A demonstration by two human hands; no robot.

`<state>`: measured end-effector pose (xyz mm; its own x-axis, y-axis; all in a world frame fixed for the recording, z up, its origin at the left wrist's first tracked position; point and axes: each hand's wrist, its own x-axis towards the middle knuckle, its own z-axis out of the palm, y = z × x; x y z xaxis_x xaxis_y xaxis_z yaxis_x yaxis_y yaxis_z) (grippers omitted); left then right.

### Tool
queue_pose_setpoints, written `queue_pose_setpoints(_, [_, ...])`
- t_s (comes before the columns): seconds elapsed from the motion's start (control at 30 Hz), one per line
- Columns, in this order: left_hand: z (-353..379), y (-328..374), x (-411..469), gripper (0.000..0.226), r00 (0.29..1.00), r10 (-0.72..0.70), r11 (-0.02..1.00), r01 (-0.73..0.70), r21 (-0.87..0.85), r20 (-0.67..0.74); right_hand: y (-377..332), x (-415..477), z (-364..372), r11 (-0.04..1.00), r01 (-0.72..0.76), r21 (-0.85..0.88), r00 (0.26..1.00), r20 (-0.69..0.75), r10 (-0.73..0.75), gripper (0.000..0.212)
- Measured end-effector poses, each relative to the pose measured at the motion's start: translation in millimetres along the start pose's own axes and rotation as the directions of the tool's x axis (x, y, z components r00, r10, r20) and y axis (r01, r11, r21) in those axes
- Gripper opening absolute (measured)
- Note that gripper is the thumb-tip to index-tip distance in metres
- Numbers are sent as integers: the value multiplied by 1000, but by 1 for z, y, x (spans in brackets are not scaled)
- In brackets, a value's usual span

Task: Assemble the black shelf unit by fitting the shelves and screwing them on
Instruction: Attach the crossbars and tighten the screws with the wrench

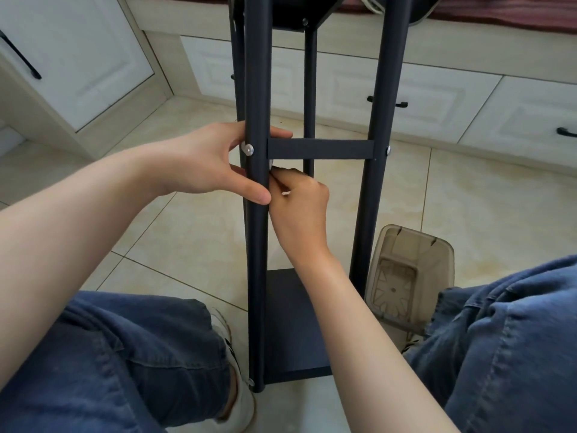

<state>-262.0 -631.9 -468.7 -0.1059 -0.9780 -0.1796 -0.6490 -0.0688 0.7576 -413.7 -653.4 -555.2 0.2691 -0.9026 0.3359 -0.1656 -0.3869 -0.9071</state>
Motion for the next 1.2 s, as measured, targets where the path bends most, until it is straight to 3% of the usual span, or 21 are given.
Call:
queue_pose_setpoints(0.47, [2,7,-2,91,999,-41,997,41,67,-1,-10,-13,-33,982,-39,-187,997,54,50,25])
queue_pose_setpoints(0.87, [5,12,-2,100,999,-38,997,37,64,19,-20,-2,-37,985,-54,-161,997,51,63,27])
queue_pose_setpoints(1.2, [6,13,0,94,1000,-10,1000,10,17,22,-13,1,-32,986,-41,-162,998,37,47,20])
